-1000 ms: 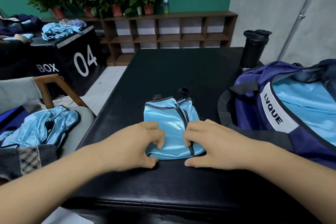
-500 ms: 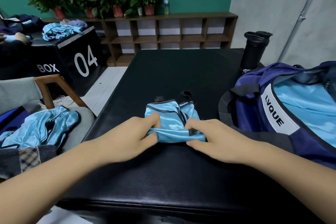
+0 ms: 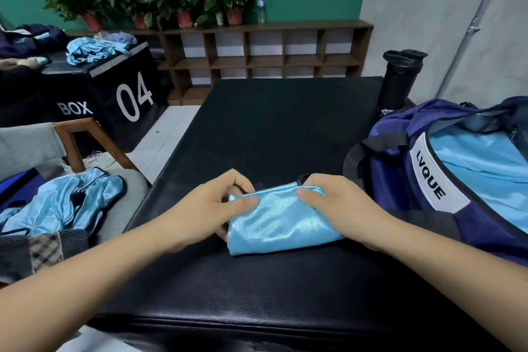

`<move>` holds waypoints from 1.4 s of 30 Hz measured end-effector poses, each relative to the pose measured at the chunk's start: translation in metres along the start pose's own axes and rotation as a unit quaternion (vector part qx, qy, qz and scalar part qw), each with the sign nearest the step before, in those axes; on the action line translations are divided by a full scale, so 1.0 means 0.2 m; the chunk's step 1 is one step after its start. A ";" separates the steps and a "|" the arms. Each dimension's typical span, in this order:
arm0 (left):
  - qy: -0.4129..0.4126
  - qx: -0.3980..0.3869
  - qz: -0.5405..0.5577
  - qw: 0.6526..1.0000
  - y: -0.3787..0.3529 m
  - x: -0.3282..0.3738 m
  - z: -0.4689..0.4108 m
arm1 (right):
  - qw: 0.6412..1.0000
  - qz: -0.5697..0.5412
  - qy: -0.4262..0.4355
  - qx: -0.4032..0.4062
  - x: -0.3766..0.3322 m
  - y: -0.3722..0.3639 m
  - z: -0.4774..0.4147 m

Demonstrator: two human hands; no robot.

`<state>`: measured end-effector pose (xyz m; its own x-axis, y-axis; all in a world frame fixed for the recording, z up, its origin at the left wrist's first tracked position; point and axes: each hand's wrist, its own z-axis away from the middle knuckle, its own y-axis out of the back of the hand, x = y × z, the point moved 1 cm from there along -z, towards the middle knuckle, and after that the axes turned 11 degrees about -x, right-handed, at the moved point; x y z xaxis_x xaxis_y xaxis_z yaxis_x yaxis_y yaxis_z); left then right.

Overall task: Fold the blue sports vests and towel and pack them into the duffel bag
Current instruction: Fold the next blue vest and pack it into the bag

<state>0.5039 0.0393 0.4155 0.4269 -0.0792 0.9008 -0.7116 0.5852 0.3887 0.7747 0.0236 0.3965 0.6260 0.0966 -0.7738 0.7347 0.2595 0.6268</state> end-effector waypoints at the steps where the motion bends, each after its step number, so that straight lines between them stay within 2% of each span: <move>1: 0.002 0.007 -0.021 1.000 -0.01 -0.01 -0.01 | 1.000 0.006 -0.011 0.012 0.00 -0.01 0.00; 4: 0.007 0.037 -0.074 0.997 -0.03 -0.04 -0.04 | 0.997 0.036 -0.041 0.057 -0.02 -0.01 0.00; 7: 0.004 0.055 -0.138 0.989 -0.03 -0.05 -0.06 | 0.987 0.134 -0.044 0.077 -0.06 -0.02 0.02; 10: 0.002 0.073 -0.204 0.976 -0.01 -0.06 -0.08 | 0.945 0.294 0.072 0.123 -0.09 -0.03 0.02; 12: -0.002 0.078 -0.212 0.974 0.00 -0.07 -0.09 | 0.916 0.342 0.155 0.143 -0.11 -0.02 -0.01; 15: -0.014 0.071 -0.215 0.974 0.02 -0.08 -0.10 | 0.923 0.329 0.185 0.075 -0.16 0.02 -0.07; 18: -0.028 0.067 -0.223 0.972 0.04 -0.09 -0.11 | 0.954 0.262 0.109 -0.095 -0.21 0.05 -0.15; 20: -0.034 0.071 -0.237 0.968 0.05 -0.10 -0.12 | 0.949 0.248 0.050 -0.187 -0.23 0.05 -0.20; 22: -0.036 0.072 -0.242 0.967 0.05 -0.11 -0.12 | 0.936 0.259 0.008 -0.238 -0.26 0.06 -0.25; 31: -0.023 0.054 -0.218 0.974 0.10 -0.10 -0.11 | 0.903 0.290 -0.077 -0.307 -0.34 0.04 -0.34; 35: -0.018 0.028 -0.219 0.975 0.11 -0.09 -0.08 | 0.899 0.259 -0.113 -0.334 -0.34 0.04 -0.32; 39: -0.013 0.037 -0.203 0.978 0.14 -0.09 -0.07 | 0.897 0.234 -0.105 -0.359 -0.39 0.09 -0.26; 42: -0.002 0.058 -0.165 0.985 0.15 -0.08 -0.06 | 0.910 0.230 -0.078 -0.336 -0.47 0.18 -0.19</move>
<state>0.4818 0.0674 0.4107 0.6435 -0.2522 0.7227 -0.5941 0.4307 0.6793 0.7325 0.0605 0.4887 0.8950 0.2197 -0.3882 0.0924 0.7600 0.6433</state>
